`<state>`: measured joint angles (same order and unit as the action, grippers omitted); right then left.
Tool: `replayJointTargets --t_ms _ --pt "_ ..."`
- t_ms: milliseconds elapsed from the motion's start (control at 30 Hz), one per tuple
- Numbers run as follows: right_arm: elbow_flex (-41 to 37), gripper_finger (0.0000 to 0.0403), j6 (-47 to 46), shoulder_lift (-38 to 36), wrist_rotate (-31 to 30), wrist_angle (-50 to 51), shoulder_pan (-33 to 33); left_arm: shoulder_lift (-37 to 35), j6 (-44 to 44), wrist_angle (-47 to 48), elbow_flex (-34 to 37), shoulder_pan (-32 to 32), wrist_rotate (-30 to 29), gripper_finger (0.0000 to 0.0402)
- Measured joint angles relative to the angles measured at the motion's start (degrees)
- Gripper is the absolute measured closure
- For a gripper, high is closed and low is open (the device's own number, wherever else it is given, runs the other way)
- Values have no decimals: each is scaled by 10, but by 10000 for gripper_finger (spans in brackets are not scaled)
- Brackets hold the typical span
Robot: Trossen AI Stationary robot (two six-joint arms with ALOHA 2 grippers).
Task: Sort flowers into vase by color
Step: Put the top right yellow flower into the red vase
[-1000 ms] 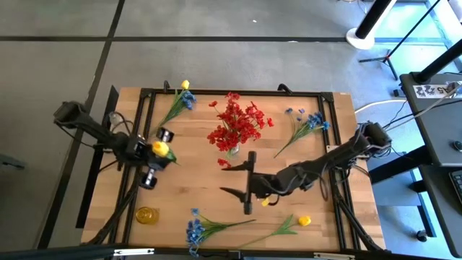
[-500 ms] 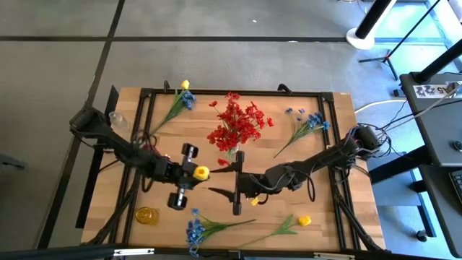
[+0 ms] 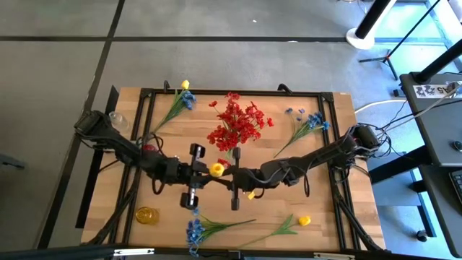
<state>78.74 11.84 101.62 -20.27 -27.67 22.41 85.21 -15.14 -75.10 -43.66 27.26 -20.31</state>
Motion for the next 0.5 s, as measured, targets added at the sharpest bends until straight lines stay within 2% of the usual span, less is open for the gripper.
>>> replayJointTargets --t_ms 67,200,400,500 --pt "0 393 -3 0 -13 14 0 -4 -1 15 0 7 -32 380" --pt "0 396 -37 -8 -31 73 1 -45 0 130 0 24 -63 349" --pt "-1 397 -133 -23 -6 197 0 -145 73 346 0 45 -77 284" --pt "-1 398 -152 -23 -1 230 0 -158 107 392 0 37 -76 261"
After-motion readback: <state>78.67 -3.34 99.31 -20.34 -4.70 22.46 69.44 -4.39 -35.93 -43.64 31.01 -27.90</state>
